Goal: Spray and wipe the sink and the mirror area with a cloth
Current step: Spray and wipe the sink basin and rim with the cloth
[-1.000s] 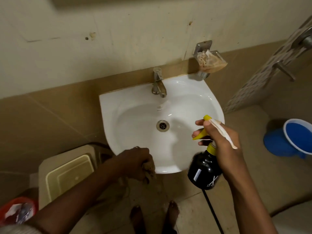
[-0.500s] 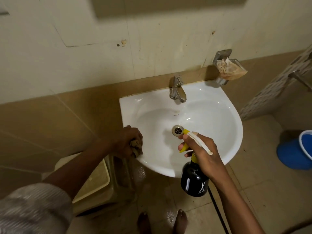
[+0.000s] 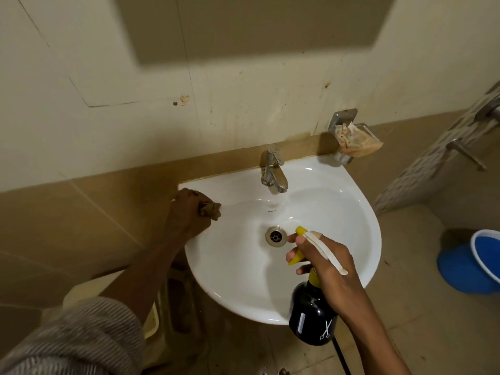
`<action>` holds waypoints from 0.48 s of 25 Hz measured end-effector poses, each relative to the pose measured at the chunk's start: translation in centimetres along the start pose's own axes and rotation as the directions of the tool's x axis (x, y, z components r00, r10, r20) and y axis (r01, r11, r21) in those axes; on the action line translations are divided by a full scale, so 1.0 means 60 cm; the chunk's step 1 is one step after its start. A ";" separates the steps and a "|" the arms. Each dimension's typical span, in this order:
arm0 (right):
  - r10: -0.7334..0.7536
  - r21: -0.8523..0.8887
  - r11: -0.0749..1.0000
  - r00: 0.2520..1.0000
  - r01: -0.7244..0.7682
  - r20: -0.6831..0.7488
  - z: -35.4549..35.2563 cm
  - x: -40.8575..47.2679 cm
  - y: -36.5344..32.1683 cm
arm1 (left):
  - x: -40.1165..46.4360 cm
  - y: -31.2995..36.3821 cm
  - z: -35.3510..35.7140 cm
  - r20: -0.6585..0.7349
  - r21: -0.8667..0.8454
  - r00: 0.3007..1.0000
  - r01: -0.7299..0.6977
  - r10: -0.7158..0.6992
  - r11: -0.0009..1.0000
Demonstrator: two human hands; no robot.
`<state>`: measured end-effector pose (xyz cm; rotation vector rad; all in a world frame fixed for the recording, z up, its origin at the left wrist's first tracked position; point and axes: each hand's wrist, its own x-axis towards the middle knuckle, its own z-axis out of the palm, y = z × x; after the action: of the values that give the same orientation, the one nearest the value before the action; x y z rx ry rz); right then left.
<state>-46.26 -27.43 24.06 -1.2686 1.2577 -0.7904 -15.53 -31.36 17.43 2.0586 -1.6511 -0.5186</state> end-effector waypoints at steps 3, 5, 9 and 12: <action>-0.008 0.016 1.000 1.000 0.008 -0.017 -0.016 0.004 -0.003 | -0.037 0.000 0.006 0.040 -0.031 0.996 0.082 -0.081 0.996; 0.004 0.042 0.999 1.000 -0.003 -0.025 -0.024 0.003 -0.006 | -0.091 0.001 0.026 0.083 0.003 0.989 0.122 -0.122 0.993; 0.013 0.068 0.998 0.999 -0.011 -0.029 -0.030 0.001 -0.007 | -0.222 0.058 0.100 0.054 -0.074 0.980 0.194 -0.190 0.978; 0.017 0.086 0.996 1.000 -0.015 -0.025 -0.041 -0.001 -0.011 | -0.283 0.117 0.145 -0.037 -0.250 0.984 0.159 -0.173 0.955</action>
<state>-48.50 -28.10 25.07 -1.1816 1.2406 -0.8429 -29.61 -17.02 14.35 2.0150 -1.3133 -0.6769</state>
